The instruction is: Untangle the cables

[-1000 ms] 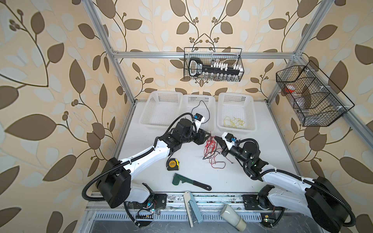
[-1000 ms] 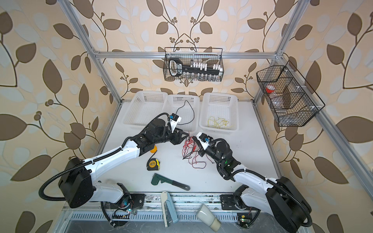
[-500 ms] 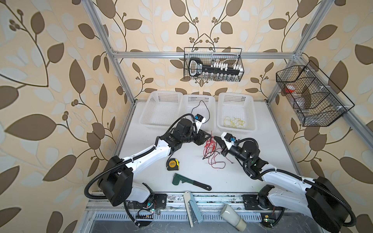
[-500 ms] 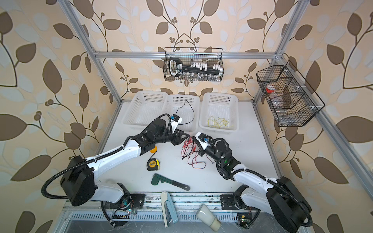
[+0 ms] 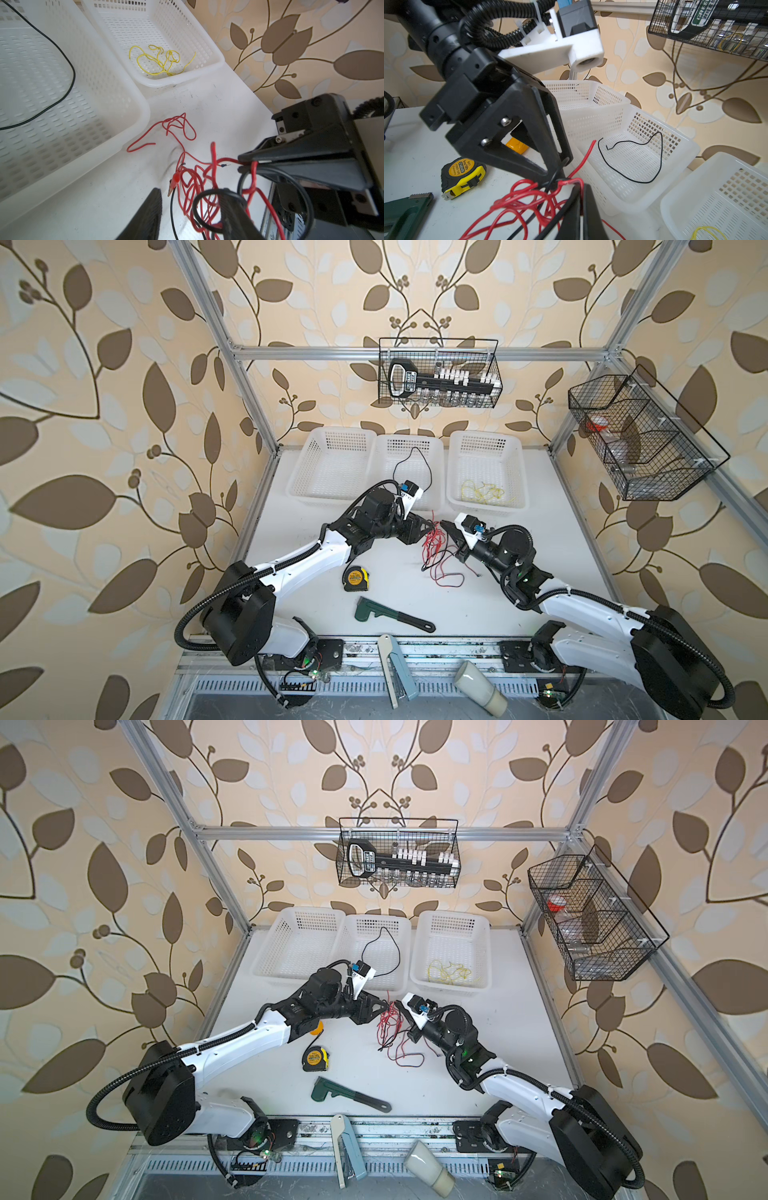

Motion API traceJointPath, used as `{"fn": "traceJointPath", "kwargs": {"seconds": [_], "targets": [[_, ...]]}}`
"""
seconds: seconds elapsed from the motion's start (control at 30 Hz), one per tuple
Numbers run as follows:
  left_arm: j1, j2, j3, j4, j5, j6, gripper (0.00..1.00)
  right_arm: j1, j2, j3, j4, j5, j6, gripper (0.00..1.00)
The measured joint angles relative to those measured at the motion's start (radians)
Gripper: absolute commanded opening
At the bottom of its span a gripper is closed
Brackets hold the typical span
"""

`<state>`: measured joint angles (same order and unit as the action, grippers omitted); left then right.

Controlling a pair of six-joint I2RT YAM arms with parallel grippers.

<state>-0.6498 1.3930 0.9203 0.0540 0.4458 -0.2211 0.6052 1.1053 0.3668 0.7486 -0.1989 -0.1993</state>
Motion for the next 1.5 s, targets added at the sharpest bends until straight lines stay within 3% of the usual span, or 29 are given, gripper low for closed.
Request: {"fn": "traceJointPath", "kwargs": {"seconds": [0.4,0.7,1.13,1.5], "targets": [[0.003,0.013,0.000,0.019,0.045,-0.022,0.01,0.024,0.005,0.012,-0.010,0.033,-0.011,0.00],[0.001,-0.004,0.001,-0.033,-0.095,-0.016,0.00,0.031,0.038,0.012,-0.033,0.125,-0.010,0.00],[-0.003,-0.177,0.076,-0.191,-0.375,0.017,0.00,0.027,0.151,0.003,0.008,0.316,0.059,0.00],[-0.003,-0.282,0.102,-0.250,-0.493,0.039,0.00,0.027,0.175,-0.012,-0.043,0.420,0.155,0.00]]}}
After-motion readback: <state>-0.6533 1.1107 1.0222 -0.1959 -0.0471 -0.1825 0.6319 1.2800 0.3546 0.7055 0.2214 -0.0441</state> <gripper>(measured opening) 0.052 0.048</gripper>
